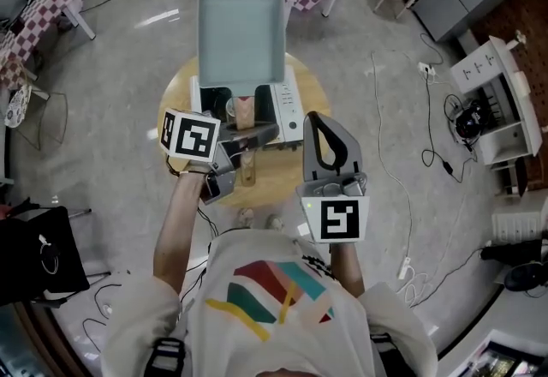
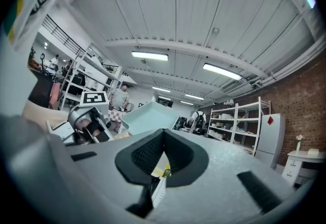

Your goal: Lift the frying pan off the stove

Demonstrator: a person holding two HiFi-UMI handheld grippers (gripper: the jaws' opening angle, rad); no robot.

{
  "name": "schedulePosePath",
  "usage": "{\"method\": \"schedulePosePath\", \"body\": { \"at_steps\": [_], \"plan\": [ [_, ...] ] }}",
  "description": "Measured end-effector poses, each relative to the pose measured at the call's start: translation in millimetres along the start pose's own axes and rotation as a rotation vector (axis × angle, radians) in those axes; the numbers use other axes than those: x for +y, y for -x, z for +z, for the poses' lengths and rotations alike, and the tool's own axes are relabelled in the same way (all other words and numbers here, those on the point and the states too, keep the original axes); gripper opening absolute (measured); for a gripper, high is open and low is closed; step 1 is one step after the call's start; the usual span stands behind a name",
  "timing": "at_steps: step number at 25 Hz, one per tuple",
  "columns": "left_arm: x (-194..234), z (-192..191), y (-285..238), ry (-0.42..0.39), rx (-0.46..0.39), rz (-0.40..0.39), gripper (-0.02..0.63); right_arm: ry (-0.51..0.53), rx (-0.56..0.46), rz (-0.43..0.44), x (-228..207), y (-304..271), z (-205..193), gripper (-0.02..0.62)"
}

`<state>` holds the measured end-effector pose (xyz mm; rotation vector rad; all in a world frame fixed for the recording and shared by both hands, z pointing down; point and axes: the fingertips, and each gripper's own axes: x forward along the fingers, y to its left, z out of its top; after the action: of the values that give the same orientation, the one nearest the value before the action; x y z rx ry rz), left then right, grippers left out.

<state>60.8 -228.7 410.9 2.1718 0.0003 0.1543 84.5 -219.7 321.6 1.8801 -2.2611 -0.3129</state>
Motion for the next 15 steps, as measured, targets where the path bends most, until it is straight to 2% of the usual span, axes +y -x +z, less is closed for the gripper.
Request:
{"method": "schedulePosePath", "body": {
  "at_steps": [4, 8, 11, 15],
  "plan": [
    [-52.0, 29.6, 7.8, -0.145, -0.043, -0.020, 0.006, 0.010, -0.080, -0.002, -4.9, -6.9, 26.7, -0.002],
    [-103.4, 32.7, 14.4, -0.237, -0.038, -0.020, 0.006, -0.015, -0.118, -0.017, -10.6, -4.2, 42.5, -0.002],
    [-128.2, 29.9, 16.4, -0.247, -0.056, -0.052, 0.006, -0.019, -0.151, -0.009, -11.2, -3.2, 50.7, -0.002],
    [-146.7, 18.2, 23.3, -0.178, -0.052, -0.052, 0.006, -0.039, -0.179, 0.012, -7.9, 1.1, 56.1, -0.002]
  ]
}}
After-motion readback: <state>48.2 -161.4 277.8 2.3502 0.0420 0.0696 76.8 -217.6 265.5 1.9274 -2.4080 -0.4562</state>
